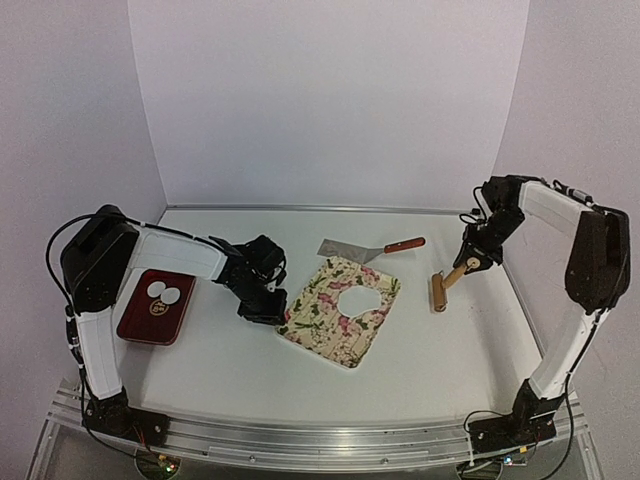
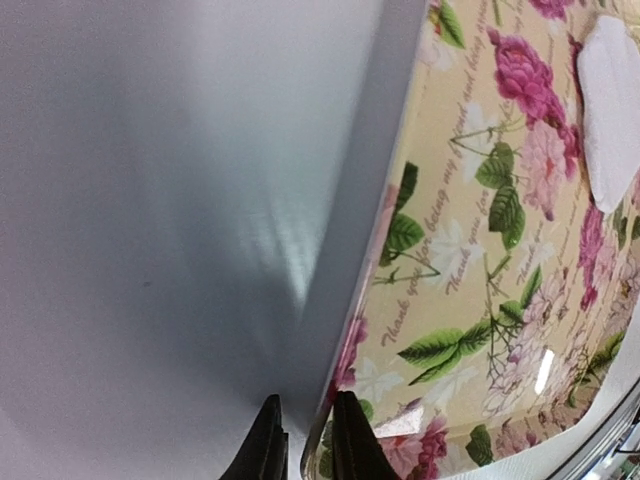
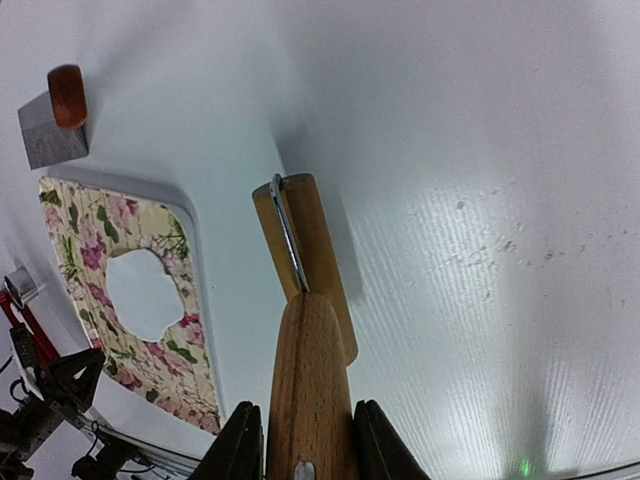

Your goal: Roll out the dumpling wrappers from the dough

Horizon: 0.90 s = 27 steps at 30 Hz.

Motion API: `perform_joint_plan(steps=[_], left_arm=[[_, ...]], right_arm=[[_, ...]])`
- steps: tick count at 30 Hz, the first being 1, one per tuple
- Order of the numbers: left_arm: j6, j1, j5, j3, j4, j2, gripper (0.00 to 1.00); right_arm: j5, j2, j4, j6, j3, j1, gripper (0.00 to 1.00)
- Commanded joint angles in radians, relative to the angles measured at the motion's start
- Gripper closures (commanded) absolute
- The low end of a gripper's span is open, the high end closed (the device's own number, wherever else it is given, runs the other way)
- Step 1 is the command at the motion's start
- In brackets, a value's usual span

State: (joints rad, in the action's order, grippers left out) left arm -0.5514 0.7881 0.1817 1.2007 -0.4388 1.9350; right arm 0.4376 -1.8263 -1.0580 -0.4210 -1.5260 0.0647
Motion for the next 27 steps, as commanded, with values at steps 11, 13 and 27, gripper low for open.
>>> perform_joint_plan(steps=[11, 13, 27], left_arm=[[-0.026, -0.119, 0.002, 0.254, -0.29, -0.164, 0.35], [-0.024, -0.173, 0.041, 0.255, -0.288, -0.189, 0.33], [-0.006, -0.536, 0.274, 0.208, -0.219, -0.239, 0.28]], right_arm=[[0.055, 0.155, 0.107, -0.045, 0.085, -0.025, 1.0], [0.118, 0.156, 0.156, -0.061, 0.137, -0.026, 1.0], [0.106, 0.073, 0.261, -0.083, 0.348, -0.026, 0.83]])
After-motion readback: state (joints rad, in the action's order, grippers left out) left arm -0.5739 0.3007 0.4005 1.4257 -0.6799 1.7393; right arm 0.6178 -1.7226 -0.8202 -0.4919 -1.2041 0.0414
